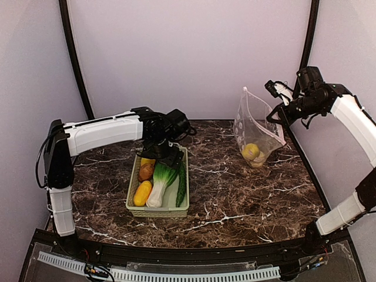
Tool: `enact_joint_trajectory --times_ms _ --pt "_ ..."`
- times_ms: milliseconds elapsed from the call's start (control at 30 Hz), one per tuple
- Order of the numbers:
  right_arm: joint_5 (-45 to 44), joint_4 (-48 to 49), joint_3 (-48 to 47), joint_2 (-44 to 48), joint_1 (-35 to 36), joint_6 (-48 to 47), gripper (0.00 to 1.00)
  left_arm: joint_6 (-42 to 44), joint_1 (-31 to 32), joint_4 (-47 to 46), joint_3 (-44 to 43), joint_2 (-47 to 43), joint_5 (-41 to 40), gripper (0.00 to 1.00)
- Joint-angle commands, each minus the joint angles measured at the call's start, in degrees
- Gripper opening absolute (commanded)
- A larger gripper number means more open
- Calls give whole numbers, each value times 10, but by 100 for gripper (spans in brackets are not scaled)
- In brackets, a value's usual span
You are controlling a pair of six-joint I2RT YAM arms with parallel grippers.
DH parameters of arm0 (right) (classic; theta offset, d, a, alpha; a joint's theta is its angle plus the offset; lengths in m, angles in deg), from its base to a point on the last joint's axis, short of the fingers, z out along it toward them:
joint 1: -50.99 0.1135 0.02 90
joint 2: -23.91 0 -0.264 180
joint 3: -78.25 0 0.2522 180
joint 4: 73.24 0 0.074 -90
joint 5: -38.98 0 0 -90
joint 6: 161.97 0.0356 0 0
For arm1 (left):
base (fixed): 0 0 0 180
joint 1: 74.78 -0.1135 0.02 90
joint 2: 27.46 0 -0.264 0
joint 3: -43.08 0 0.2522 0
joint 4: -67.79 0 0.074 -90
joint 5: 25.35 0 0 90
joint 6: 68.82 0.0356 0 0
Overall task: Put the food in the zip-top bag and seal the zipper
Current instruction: Pick up the fake vegetable from the bin.
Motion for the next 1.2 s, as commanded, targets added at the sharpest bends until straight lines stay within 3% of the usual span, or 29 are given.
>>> enact_joint_trajectory --times_ms 0,333,700,933,1167 --pt "11 -2 8 10 -1 -6 0 4 -15 25 -36 30 20 93" --pt "26 -1 22 10 -2 -5 0 27 -49 -3 -66 107 42 84" --pt "28 -9 18 2 -1 -5 0 47 -77 -5 -116 170 74 82" --pt "31 -12 12 -10 0 -8 0 57 -89 7 -129 204 97 70" --pt "39 -10 12 -18 0 -8 0 62 -90 33 -154 206 98 47"
